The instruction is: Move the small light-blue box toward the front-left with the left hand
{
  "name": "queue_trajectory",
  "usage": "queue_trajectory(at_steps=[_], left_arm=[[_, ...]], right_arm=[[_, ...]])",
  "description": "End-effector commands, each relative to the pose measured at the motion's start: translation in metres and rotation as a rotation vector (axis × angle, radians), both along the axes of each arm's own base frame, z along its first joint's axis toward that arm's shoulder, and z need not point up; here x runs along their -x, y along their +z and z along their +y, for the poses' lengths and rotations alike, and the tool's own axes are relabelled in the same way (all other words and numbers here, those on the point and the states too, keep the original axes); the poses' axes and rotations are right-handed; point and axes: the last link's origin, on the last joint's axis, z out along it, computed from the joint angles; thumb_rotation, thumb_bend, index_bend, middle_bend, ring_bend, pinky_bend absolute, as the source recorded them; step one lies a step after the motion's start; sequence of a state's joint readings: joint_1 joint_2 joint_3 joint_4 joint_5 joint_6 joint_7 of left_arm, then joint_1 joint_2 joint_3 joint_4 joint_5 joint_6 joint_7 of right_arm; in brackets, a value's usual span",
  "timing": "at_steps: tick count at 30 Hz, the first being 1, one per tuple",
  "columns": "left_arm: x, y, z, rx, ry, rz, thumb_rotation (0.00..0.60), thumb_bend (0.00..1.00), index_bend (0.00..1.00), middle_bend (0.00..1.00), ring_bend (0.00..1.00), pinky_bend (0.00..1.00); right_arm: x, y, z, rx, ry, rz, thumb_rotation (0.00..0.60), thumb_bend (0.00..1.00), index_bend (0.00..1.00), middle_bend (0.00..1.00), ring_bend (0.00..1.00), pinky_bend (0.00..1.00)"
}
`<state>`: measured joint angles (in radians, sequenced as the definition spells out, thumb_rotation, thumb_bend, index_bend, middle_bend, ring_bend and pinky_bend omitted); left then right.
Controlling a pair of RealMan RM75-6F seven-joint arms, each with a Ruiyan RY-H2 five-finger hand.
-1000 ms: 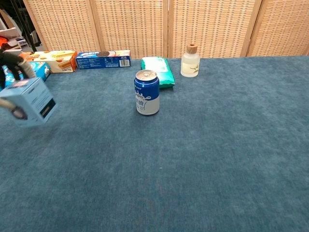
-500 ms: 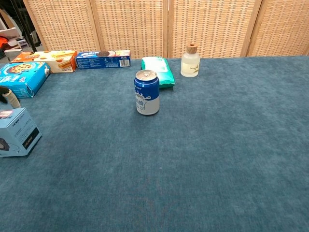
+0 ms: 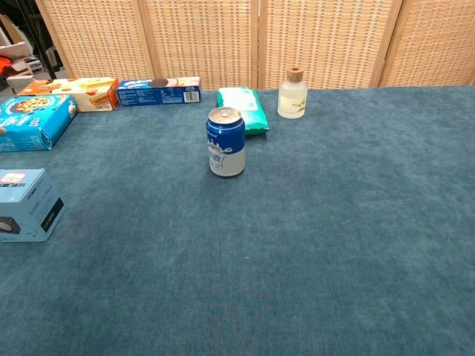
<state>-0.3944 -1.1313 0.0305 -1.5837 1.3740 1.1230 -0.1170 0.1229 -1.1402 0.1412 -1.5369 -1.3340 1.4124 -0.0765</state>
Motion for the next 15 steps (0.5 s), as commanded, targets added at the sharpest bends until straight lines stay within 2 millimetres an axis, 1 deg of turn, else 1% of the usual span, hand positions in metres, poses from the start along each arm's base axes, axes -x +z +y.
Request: queue_trajectory(at_steps=[1, 3, 7, 9, 10, 12, 15], left_arm=[[0.004, -0.003, 0.002, -0.01, 0.023, -0.018, 0.6, 0.0, 0.0, 0.0, 0.0, 0.05], [0.006, -0.008, 0.007, -0.011, 0.032, -0.024, 0.6, 0.0, 0.0, 0.0, 0.0, 0.05], [0.009, -0.025, 0.017, 0.005, 0.044, -0.056, 0.6, 0.0, 0.0, 0.0, 0.0, 0.05], [0.009, -0.033, 0.022, 0.013, 0.033, -0.069, 0.6, 0.0, 0.0, 0.0, 0.0, 0.07], [0.006, -0.04, 0.024, 0.017, 0.015, -0.081, 0.6, 0.0, 0.01, 0.0, 0.0, 0.1], [0.008, -0.042, 0.026, 0.015, 0.007, -0.079, 0.6, 0.03, 0.06, 0.0, 0.01, 0.16], [0.011, -0.046, 0.028, 0.02, 0.008, -0.07, 0.6, 0.12, 0.16, 0.05, 0.09, 0.24]], right_arm=[[-0.001, 0.0, 0.001, -0.002, 0.005, -0.002, 0.6, 0.0, 0.0, 0.0, 0.0, 0.0], [-0.001, 0.0, 0.001, -0.004, 0.007, -0.002, 0.6, 0.0, 0.0, 0.0, 0.0, 0.0], [-0.002, 0.001, 0.001, -0.003, 0.012, -0.008, 0.6, 0.0, 0.0, 0.0, 0.0, 0.0], [-0.002, 0.002, 0.001, -0.002, 0.014, -0.011, 0.6, 0.0, 0.0, 0.0, 0.0, 0.0], [-0.002, 0.002, 0.0, -0.003, 0.013, -0.011, 0.6, 0.0, 0.0, 0.0, 0.0, 0.0], [-0.002, 0.002, 0.0, -0.005, 0.012, -0.011, 0.6, 0.0, 0.0, 0.0, 0.0, 0.0], [-0.001, 0.002, -0.001, -0.005, 0.008, -0.013, 0.6, 0.0, 0.0, 0.0, 0.0, 0.0]])
